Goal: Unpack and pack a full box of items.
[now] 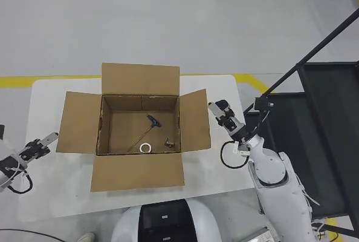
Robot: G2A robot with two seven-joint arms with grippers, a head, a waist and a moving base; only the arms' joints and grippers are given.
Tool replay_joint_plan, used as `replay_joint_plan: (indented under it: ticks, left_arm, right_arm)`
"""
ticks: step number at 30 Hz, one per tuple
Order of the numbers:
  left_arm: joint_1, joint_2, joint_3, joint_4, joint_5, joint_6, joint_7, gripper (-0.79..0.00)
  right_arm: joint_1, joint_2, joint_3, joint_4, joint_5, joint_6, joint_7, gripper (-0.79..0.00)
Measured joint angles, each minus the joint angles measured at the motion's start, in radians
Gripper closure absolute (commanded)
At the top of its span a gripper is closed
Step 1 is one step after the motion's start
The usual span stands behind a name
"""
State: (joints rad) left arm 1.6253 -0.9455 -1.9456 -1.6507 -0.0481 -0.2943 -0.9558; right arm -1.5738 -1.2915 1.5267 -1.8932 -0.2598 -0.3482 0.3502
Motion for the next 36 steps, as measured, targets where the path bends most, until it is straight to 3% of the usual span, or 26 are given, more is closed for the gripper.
replay_joint_plan:
  ticks: [16, 22, 28, 36]
  left_arm:
    - [0.0, 0.0, 0.0, 0.0, 0.0, 0.0, 0.0, -0.785]
    - [-0.013, 0.003, 0.008, 0.014, 0.076, 0.021, 0.035, -0.785]
    - [-0.108, 0.011, 0.078, 0.117, 0.086, 0.005, -0.041, -0.785]
    - [-0.263, 0.012, 0.18, 0.306, -0.048, -0.039, -0.167, -0.785]
  right_arm:
    - [0.0, 0.0, 0.0, 0.0, 0.0, 0.0, 0.0, -0.785]
    - [0.008, 0.006, 0.064, 0.018, 0.052, 0.047, -0.007, -0.785]
    - [-0.021, 0.01, 0.109, 0.05, 0.132, 0.137, 0.009, -0.785]
    - [-0.036, 0.01, 0.035, 0.11, 0.197, 0.206, 0.104, -0.785]
